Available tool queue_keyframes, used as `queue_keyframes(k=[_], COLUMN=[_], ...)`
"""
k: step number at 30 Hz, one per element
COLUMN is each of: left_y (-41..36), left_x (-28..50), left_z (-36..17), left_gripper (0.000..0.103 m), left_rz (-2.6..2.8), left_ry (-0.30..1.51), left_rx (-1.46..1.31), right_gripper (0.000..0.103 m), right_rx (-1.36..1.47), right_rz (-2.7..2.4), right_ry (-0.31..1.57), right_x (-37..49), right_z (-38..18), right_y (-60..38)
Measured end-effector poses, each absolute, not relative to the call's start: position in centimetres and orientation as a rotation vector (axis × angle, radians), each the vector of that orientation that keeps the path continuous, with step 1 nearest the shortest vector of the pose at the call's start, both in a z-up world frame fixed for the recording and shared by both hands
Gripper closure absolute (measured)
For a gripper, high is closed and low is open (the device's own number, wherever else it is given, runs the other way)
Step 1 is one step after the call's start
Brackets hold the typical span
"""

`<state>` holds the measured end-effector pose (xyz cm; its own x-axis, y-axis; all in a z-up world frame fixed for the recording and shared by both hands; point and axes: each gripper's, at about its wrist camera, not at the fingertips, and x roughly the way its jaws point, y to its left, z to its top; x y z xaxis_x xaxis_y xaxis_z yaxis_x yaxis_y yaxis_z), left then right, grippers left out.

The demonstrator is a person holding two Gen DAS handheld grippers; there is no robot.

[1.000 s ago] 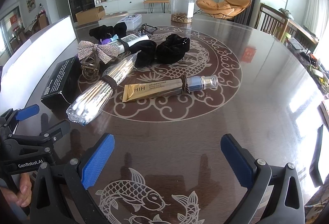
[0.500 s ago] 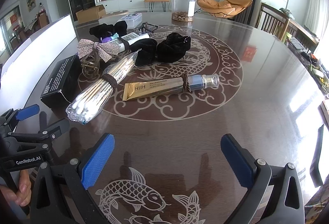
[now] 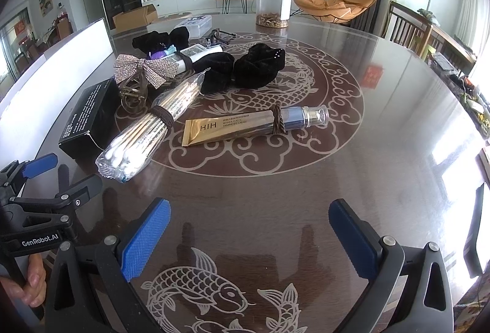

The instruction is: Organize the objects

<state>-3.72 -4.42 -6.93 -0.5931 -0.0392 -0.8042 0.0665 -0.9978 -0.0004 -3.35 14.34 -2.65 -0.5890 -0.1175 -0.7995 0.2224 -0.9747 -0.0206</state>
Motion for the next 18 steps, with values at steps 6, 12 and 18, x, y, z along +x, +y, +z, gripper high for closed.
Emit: queue_keyframes(k=[6, 12, 18], left_y=[-4.39, -4.36, -4.33], left_x=[-3.68, -3.68, -3.63], left_z=[-7.00, -7.03, -7.04], left_gripper=[0.000, 0.000, 0.000], left_rz=[-2.751, -2.752, -2.753], left_ry=[0.050, 0.049, 0.057], left_rx=[1.391, 1.391, 1.394], right_gripper=[0.000, 0.000, 0.000], right_rx=[1.326, 1.336, 1.343], right_rz=[-2.629, -2.623, -2.617], right_ry=[0.184, 0.189, 0.196], right_x=[-3.45, -3.45, -3.57], right_z=[-2.81, -2.87, -3.02], right_y=[14.29, 14.18, 14.09])
